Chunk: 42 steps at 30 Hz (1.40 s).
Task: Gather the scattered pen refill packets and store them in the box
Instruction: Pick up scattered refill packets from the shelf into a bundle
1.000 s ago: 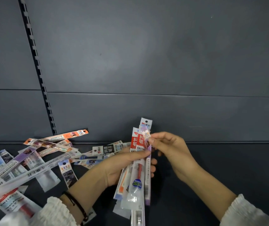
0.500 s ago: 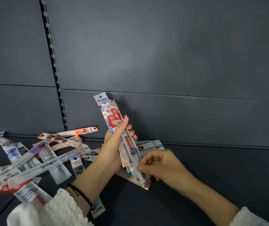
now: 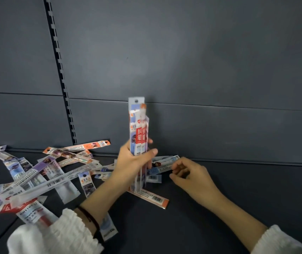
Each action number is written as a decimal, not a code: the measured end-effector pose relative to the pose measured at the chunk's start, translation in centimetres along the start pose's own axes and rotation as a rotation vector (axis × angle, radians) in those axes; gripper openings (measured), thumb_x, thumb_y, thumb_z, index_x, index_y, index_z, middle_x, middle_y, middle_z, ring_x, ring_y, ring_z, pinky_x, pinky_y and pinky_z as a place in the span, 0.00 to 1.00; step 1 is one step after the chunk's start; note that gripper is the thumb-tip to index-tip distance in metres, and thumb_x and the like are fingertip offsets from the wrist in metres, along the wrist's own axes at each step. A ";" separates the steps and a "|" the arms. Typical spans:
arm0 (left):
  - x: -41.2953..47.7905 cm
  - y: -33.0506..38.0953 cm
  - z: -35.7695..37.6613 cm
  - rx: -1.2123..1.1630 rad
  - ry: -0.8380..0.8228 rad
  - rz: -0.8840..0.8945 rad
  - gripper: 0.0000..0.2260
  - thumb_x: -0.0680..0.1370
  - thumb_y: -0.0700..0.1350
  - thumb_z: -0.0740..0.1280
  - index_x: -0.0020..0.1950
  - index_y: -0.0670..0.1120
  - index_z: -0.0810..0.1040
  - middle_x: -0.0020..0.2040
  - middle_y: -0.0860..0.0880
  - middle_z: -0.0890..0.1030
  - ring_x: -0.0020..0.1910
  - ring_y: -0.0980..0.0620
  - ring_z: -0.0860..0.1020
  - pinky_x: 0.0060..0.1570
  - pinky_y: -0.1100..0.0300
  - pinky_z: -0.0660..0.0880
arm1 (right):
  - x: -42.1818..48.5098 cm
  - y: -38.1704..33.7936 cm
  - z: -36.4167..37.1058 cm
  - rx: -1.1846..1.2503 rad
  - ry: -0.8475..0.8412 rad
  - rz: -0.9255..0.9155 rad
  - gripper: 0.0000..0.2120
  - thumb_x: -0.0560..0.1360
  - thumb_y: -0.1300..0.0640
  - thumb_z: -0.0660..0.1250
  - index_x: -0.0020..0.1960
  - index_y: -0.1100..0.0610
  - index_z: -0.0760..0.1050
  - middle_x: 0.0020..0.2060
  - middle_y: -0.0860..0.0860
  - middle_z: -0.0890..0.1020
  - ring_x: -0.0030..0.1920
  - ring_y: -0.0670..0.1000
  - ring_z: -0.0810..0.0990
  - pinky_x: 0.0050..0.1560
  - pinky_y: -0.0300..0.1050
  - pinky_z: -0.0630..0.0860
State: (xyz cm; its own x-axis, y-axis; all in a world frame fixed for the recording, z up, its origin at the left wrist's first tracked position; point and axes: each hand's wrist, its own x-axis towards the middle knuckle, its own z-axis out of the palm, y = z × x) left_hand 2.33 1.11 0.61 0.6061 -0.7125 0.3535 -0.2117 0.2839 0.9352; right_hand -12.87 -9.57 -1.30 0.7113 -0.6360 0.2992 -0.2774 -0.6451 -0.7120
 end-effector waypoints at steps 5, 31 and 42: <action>0.5 -0.7 -0.5 -0.126 -0.018 -0.064 0.03 0.76 0.39 0.69 0.45 0.44 0.76 0.29 0.49 0.74 0.27 0.51 0.73 0.29 0.59 0.75 | 1.5 1.9 -1.0 -0.237 -0.085 -0.168 0.17 0.77 0.54 0.65 0.65 0.47 0.72 0.59 0.40 0.75 0.62 0.40 0.69 0.62 0.35 0.68; 2.0 1.0 -3.8 -0.539 0.124 -0.150 0.08 0.78 0.45 0.67 0.40 0.48 0.70 0.28 0.51 0.68 0.24 0.56 0.67 0.25 0.64 0.68 | 4.1 -1.5 -2.5 0.309 -0.052 0.193 0.03 0.71 0.58 0.74 0.44 0.54 0.82 0.40 0.49 0.85 0.39 0.47 0.82 0.39 0.39 0.77; -0.9 1.5 0.9 -0.358 -0.204 -0.243 0.29 0.67 0.65 0.65 0.64 0.54 0.76 0.57 0.46 0.84 0.57 0.47 0.82 0.58 0.48 0.76 | 0.7 -7.1 0.8 0.767 0.037 0.023 0.14 0.70 0.63 0.74 0.52 0.58 0.74 0.43 0.55 0.86 0.44 0.53 0.86 0.44 0.49 0.82</action>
State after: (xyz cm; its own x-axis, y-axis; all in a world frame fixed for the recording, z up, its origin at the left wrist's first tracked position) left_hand 0.80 1.59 1.67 0.4349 -0.8868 0.1563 0.2161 0.2713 0.9379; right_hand -9.91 -5.10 3.44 0.6849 -0.6683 0.2904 0.2436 -0.1656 -0.9556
